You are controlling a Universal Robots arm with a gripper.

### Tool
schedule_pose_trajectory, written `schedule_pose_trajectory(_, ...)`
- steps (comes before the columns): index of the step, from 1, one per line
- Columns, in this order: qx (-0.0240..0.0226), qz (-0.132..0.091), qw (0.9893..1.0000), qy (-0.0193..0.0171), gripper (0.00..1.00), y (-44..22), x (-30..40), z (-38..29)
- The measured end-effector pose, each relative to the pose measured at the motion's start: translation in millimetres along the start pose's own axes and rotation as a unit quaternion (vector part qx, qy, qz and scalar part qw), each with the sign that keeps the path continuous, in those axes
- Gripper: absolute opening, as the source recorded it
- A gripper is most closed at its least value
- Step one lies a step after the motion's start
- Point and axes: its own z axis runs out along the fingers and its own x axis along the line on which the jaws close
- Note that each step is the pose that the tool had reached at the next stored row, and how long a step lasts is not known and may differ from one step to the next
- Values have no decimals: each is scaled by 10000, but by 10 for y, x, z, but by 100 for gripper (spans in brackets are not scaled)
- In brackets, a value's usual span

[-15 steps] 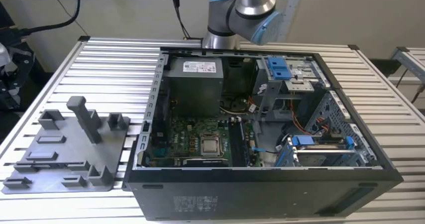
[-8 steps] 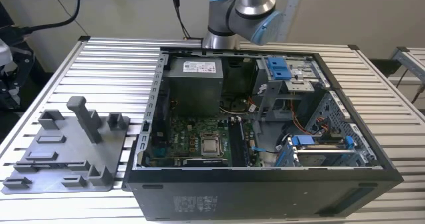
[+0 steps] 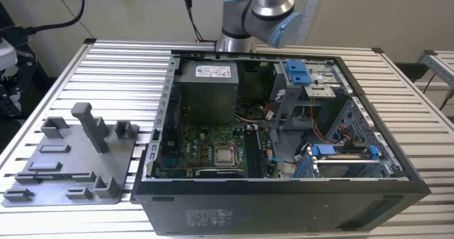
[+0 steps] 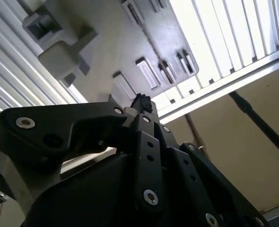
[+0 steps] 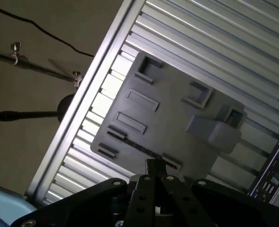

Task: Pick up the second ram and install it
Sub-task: 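Pick up the second ram and move it above second insertion slot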

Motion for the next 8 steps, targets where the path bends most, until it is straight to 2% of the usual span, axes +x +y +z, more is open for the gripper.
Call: schedule_pose_trajectory(8,6,-166,9999,2,11,0,0,0)
